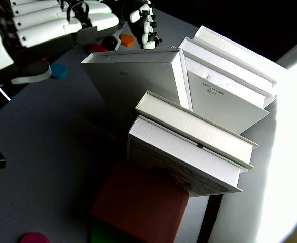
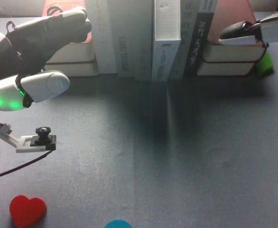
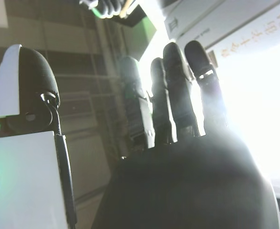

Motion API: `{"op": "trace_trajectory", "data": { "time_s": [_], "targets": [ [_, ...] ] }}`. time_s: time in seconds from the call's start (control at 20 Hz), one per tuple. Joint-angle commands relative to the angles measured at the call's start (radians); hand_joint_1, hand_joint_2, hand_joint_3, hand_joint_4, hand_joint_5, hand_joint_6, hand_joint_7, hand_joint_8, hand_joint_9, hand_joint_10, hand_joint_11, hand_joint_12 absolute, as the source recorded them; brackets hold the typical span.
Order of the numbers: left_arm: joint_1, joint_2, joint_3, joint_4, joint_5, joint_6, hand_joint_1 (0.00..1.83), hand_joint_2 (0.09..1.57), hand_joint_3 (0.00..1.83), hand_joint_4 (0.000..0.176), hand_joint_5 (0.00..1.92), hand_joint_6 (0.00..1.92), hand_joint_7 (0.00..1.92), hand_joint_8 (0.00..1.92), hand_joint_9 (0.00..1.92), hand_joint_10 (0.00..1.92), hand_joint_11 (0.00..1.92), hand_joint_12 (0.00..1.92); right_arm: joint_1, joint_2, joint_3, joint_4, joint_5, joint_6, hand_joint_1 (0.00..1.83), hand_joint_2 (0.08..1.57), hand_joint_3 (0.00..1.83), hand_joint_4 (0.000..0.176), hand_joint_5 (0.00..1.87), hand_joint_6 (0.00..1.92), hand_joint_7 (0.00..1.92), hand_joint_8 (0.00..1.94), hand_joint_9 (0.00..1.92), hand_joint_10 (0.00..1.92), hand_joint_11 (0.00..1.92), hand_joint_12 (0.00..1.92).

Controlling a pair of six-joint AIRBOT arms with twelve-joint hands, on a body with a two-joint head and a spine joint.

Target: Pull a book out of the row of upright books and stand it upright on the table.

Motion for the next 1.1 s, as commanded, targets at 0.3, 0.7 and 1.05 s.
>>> {"op": "trace_trajectory", "data": {
  "time_s": [0.3,0.7,1.05],
  "targets": [
    [-0.018,0.022,0.001,-0.015,-0.092,-0.010,0.97,0.93,0.00,0.009,0.62,0.00,0.29,0.00,0.34,0.00,0.00,1.07,0.223,-0.121,0.095,-0.558,-0.109,0.381,1.02,0.88,0.00,0.142,0.00,0.00,0.00,0.00,0.00,0.00,0.00,0.00],
    [-0.027,0.019,0.002,-0.002,-0.087,-0.010,1.00,0.94,0.01,0.024,0.64,0.01,0.47,0.03,0.48,0.03,0.00,1.14,0.264,-0.185,0.124,-0.957,-0.115,0.652,1.16,0.79,0.00,0.149,0.00,0.00,0.00,0.00,0.00,0.00,0.00,0.00],
    [-0.029,0.017,0.001,0.002,-0.089,-0.010,1.01,0.94,0.00,0.011,0.62,0.01,0.40,0.00,0.41,0.00,0.00,1.03,0.273,-0.204,0.123,-1.032,-0.113,0.671,1.20,0.79,0.00,0.075,0.12,0.03,0.00,0.00,0.00,0.00,0.00,0.00]
  ]
}}
